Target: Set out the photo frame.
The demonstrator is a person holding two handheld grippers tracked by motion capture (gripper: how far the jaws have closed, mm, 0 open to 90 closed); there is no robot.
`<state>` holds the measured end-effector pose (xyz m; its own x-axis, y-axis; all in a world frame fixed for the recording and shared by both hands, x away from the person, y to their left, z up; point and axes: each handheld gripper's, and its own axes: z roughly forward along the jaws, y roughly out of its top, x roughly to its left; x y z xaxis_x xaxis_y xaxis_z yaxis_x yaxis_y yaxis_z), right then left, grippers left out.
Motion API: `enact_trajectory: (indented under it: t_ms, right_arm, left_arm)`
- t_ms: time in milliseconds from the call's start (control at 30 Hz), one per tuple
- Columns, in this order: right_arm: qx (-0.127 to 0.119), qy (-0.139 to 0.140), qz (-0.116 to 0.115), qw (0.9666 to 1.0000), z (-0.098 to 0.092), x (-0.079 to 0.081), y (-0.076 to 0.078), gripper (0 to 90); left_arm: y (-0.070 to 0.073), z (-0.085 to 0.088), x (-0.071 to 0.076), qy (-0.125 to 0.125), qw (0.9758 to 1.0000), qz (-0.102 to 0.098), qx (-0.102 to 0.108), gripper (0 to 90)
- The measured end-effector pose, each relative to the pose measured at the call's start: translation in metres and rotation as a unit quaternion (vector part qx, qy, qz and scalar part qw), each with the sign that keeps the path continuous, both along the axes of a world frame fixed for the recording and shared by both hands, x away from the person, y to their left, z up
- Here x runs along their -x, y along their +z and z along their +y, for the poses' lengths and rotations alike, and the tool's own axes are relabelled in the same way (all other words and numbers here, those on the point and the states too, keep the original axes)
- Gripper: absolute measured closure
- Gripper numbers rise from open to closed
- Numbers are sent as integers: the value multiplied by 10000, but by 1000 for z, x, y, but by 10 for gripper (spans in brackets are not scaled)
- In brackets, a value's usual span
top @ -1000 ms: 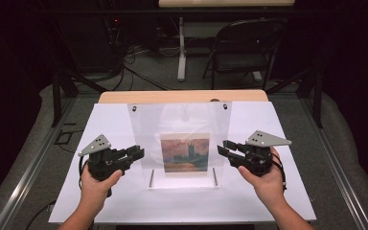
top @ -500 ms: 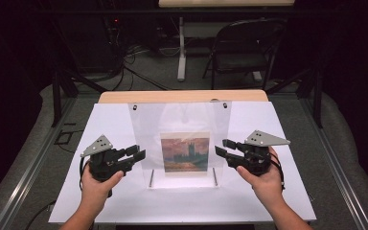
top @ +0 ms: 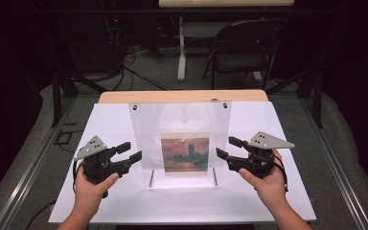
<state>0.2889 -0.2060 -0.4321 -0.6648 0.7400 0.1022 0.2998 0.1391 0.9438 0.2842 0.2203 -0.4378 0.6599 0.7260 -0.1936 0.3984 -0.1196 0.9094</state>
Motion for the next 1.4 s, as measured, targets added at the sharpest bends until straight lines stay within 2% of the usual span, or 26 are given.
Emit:
enact_trajectory:
  t_ms: [167, 367, 500, 567, 633, 700, 767, 800, 867, 933, 1033, 1100, 1200, 1267, 1400]
  right_arm:
    - [-82, -47, -22, 10000, -11, 9, 3, 339]
    - [44, -255, -114, 9996, -29, 21, 3, 327]
    - [-81, -413, -60, 9991, -40, 30, -1, 327]
    - [-178, -492, -21, 9986, -46, 35, -4, 327]
    - [-293, -545, 66, 9981, -49, 39, -9, 327]
    - [-278, -589, 149, 9978, -52, 44, -16, 328]
    - [-289, -656, 210, 9972, -54, 47, -23, 328]
    - [-297, -686, 221, 9970, -55, 47, -28, 329]
    - [-278, -814, 269, 9959, -57, 49, -37, 329]
    - [-205, -935, 275, 9950, -58, 49, -47, 330]
    - [-155, -997, 316, 9944, -57, 48, -61, 329]
    - [-43, -1056, 314, 9939, -55, 47, -68, 329]
    - [186, -1078, 316, 9935, -54, 45, -77, 329]
    - [221, -1061, 392, 9933, -52, 43, -83, 329]
    - [320, -991, 365, 9939, -50, 42, -91, 329]
  left_arm:
    - [0, 14, 8, 157, 9998, 43, 98, 370]
    - [-2, 30, 20, 394, 9991, 99, 144, 370]
    - [-8, 37, 28, 550, 9979, 164, 285, 370]
    - [-15, 37, 32, 579, 9977, 226, 271, 371]
    - [-21, 37, 35, 586, 9975, 283, 269, 371]
    - [-28, 38, 37, 640, 9972, 301, 241, 371]
    - [-36, 37, 38, 714, 9970, 264, 108, 373]
    - [-39, 37, 38, 767, 9968, 235, -41, 373]
    - [-48, 38, 38, 789, 9965, 244, -83, 377]
    - [-57, 38, 36, 743, 9967, 312, 14, 377]
    - [-71, 37, 35, 803, 9961, 306, -184, 377]
    - [-77, 36, 33, 782, 9961, 328, -227, 377]
    - [-82, 36, 32, 777, 9956, 318, -412, 376]
    - [-85, 36, 32, 785, 9955, 286, -458, 376]
    - [-91, 36, 31, 722, 9960, 368, -372, 381]
